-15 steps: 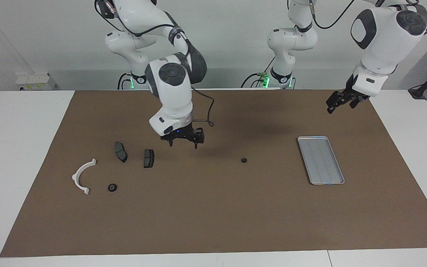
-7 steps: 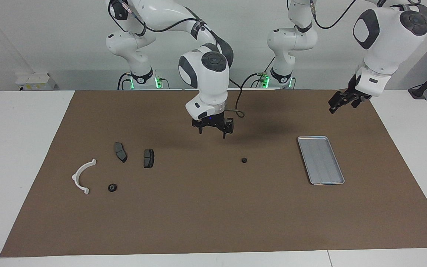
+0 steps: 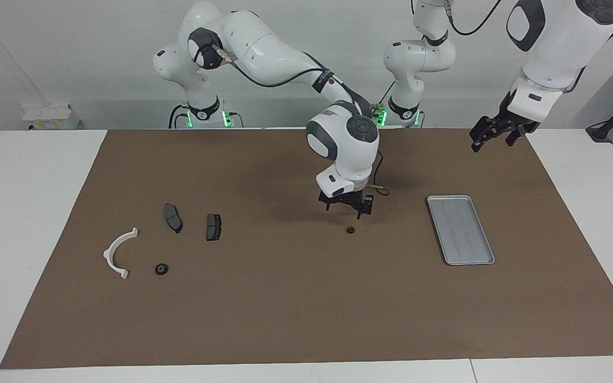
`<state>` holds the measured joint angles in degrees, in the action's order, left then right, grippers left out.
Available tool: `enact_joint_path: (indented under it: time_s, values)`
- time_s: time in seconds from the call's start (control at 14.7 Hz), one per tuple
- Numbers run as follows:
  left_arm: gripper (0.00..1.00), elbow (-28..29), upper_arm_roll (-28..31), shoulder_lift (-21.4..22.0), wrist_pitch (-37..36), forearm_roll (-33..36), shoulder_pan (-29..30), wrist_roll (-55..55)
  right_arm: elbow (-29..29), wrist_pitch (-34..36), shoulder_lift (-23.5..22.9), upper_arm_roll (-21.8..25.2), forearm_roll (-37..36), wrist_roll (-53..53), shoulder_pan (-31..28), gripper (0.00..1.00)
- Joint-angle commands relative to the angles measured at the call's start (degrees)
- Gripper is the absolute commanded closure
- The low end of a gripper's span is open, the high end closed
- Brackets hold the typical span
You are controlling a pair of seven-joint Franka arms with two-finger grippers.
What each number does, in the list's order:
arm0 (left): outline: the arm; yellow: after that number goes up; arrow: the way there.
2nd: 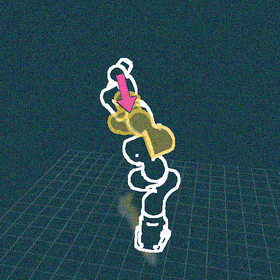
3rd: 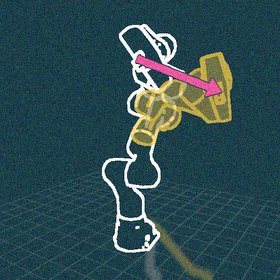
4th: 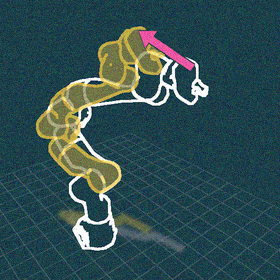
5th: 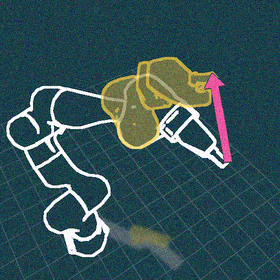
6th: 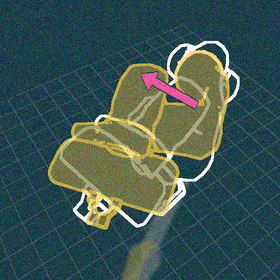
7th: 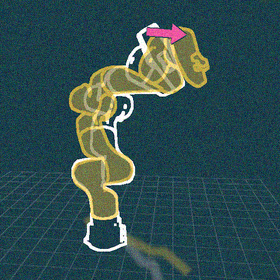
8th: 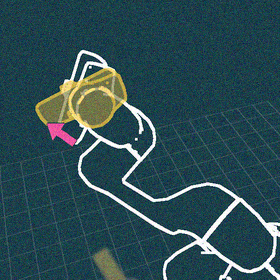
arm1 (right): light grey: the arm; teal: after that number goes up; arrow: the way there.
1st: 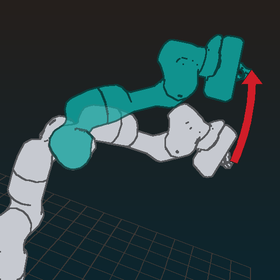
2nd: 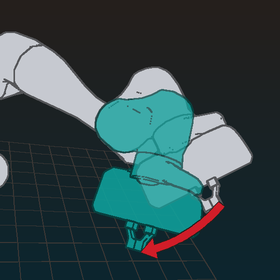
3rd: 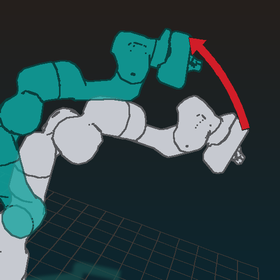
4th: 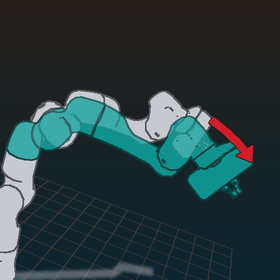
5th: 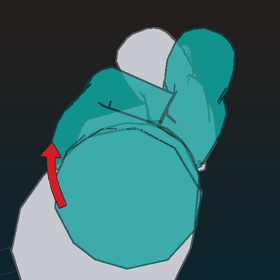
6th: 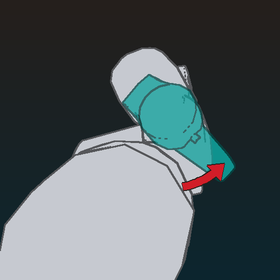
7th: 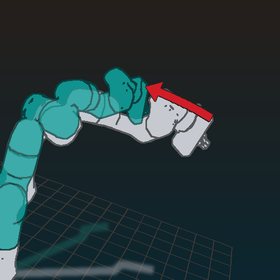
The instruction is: Place bearing gear from tray to pile
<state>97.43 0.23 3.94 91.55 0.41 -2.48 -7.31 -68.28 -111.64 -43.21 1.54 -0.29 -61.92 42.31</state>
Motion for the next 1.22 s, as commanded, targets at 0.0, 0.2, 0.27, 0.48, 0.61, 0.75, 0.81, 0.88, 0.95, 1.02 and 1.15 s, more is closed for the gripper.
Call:
enact_joint_path:
  time_s: [0.0,0.2,0.27,0.48,0.61,0.75,0.81,0.88,0.95,1.02,1.15]
  values:
    - [0.00,-0.75,-0.49,0.01,-1.02,-1.29,1.51,2.21,5.25,0.11,-4.06,0.39,-0.41,-1.10,0.22,0.00]
    - [0.00,-0.40,-0.41,0.10,-1.02,-1.29,1.51,2.30,8.41,0.10,-7.23,0.57,-0.59,-1.27,0.84,0.00]
    - [0.00,-0.40,-0.41,0.10,-1.02,-1.29,1.51,2.30,8.86,0.02,-7.76,0.57,-0.68,-1.36,0.93,0.00]
    - [0.00,-0.31,-0.40,0.10,-0.50,-1.29,1.42,2.22,8.95,-0.24,-8.47,0.57,-0.68,-1.36,0.93,0.00]
    - [0.00,0.04,-0.32,0.10,0.29,-1.37,1.42,2.13,8.86,-1.12,-8.47,0.48,-0.68,-1.36,0.93,0.00]
    - [0.00,0.30,-0.32,-0.07,0.21,-1.29,1.42,2.13,8.69,-2.26,-8.56,0.39,-0.68,-1.36,0.93,0.00]
    - [0.00,0.39,-0.40,-0.34,0.04,-1.11,1.34,2.04,8.69,-2.53,-8.91,0.39,-0.68,-1.45,0.93,0.01]
    - [0.00,0.83,-0.58,-0.34,0.12,-0.85,1.16,2.04,8.69,-2.53,-9.17,0.48,-0.68,-1.45,0.93,0.03]
    - [0.00,0.92,-0.67,-0.25,-0.31,-0.76,1.07,1.95,8.69,-2.88,-9.26,0.39,-0.68,-1.45,0.84,0.03]
    - [0.00,1.09,-0.76,-0.16,-0.93,-0.76,1.07,1.95,8.43,-4.01,-9.26,0.39,-0.68,-1.45,0.84,0.03]
    - [0.00,1.09,-0.76,0.01,-1.64,-0.76,1.07,1.95,7.72,-4.29,-9.26,0.39,-0.85,-1.45,0.93,0.05]
